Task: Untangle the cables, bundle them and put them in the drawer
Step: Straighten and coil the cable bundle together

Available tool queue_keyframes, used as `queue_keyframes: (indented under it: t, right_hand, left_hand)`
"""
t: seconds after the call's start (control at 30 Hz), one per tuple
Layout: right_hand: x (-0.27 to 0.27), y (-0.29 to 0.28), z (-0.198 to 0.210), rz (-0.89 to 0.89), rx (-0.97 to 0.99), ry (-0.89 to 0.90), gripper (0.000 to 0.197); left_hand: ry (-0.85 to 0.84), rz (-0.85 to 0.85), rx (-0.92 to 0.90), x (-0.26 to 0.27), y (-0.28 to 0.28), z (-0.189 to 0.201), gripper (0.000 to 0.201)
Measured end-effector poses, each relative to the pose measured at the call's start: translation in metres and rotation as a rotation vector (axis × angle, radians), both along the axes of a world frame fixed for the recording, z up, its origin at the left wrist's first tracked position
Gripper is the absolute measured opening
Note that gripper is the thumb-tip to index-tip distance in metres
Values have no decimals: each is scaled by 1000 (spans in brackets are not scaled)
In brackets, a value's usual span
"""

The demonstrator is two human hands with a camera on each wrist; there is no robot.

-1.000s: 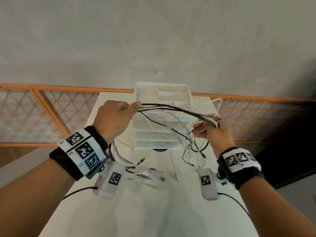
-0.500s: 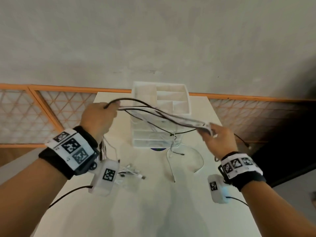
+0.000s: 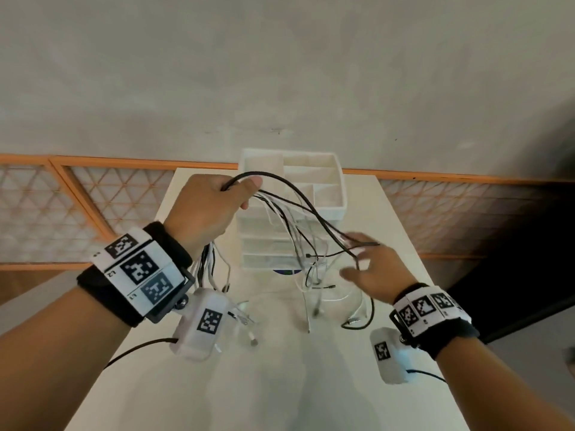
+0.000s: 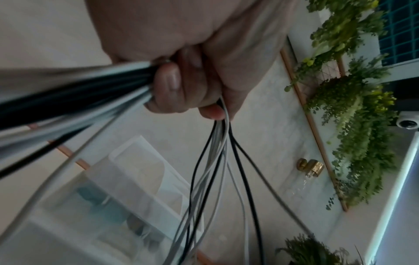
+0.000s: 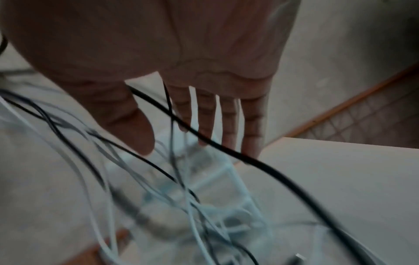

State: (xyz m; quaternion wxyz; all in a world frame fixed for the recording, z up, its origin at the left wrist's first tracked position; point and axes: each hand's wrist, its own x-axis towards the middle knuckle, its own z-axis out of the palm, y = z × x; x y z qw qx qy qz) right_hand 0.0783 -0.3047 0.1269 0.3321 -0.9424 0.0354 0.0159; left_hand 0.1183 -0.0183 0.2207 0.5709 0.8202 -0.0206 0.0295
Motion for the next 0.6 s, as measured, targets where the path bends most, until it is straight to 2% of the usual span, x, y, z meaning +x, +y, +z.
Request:
queue_keyframes:
  t: [0.07,0.13,0.23,0.33,0.4,0.5,0.57,0.6]
  right_hand:
    - [0,16,31,25,147,-220,53]
    - [0,33,57,110,209,-294,49]
    - [6,50,63,228,182,-239,21]
    - [14,51,32,222,30,-127,5]
    - [17,42,6,202,-166,20,14]
    - [17,31,-19,133,-433,253,36]
    - [20,27,-24,103,-432,330,46]
    - [23,25,-24,90,-353,329,50]
  left_hand:
    - [-29,-68,62,-5,-4,4,47]
    - [-50,-132,87,-9,-8,9,45]
    - [-91,-215,53,-12,-8,15,44]
    - [-164,-236,-82,-11,-1,19,57]
    - [-197,-235,-149,-10,6,23,55]
    - [-222,-204,-135,-11,9,24,37]
    - [-220,-164,-95,-12,6,19,41]
    - [-216,-135,-88,-11,5,16,44]
